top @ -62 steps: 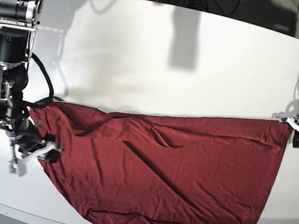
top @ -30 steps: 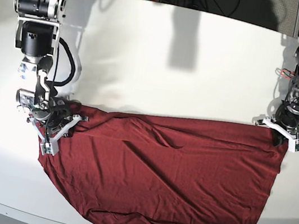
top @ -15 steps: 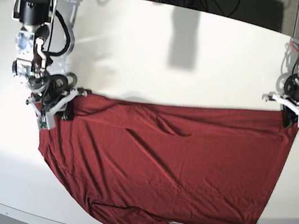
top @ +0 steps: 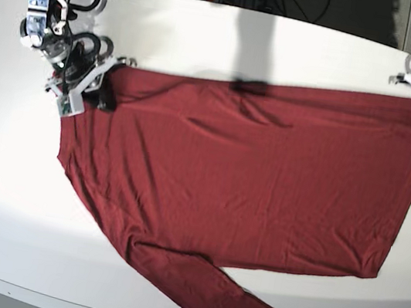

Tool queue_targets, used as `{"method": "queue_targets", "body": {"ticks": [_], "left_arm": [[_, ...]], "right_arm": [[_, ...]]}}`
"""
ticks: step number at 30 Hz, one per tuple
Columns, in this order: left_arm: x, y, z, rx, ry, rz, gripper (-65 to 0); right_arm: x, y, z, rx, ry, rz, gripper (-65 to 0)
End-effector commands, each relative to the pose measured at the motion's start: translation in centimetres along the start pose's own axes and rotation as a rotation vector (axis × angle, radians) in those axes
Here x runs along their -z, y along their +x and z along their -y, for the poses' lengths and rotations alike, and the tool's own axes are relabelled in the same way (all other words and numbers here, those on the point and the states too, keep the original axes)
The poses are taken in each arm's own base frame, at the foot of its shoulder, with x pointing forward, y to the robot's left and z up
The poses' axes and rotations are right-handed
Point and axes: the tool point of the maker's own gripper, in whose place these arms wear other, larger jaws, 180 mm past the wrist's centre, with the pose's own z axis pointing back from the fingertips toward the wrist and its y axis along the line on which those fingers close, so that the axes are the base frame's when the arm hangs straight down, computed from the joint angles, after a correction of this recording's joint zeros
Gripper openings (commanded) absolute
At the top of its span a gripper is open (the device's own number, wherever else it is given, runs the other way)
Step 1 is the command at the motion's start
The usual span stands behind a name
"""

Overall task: Fold the T-shirt properly
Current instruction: 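Pull the shoulder edge back with both grippers, spreading the shirt flat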

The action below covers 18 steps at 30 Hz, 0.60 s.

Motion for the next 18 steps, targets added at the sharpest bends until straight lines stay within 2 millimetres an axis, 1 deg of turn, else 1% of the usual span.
{"method": "queue_targets", "body": {"ticks": [1, 3, 7, 10, 15, 18], "left_arm": [[-0.9, -2.3, -1.3, 0.022, 0.032, -0.100, -65.0], [-1.7, -2.6, -1.5, 0.027, 0.030, -0.100, -65.0], [-2.7, -3.3, 0.1, 0.028, -0.040, -0.114, -65.0], [-3.3, -3.6, 1.0, 0.022, -0.065, -0.117, -65.0], [-4.6, -3.5, 2.1, 0.037, -0.117, -0.117, -65.0], [-5.2, -3.0, 2.5, 0.047, -0.131, -0.105, -65.0]], "right_arm": [[-1.2, -2.4, 0.4, -0.031, -0.017, -0.091, -65.0], [-2.6, -3.5, 0.1, -0.026, -0.027, -0.094, -65.0], [-5.2, -5.9, -0.8, -0.021, -0.034, -0.128, -65.0], [-6.6, -6.9, -1.9, -0.019, -0.023, -0.127, -65.0], [-7.7, -7.9, -3.4, -0.015, -0.003, -0.135, -65.0], [-7.7, -7.5, -3.5, 0.012, 0.003, -0.113, -65.0]]}}
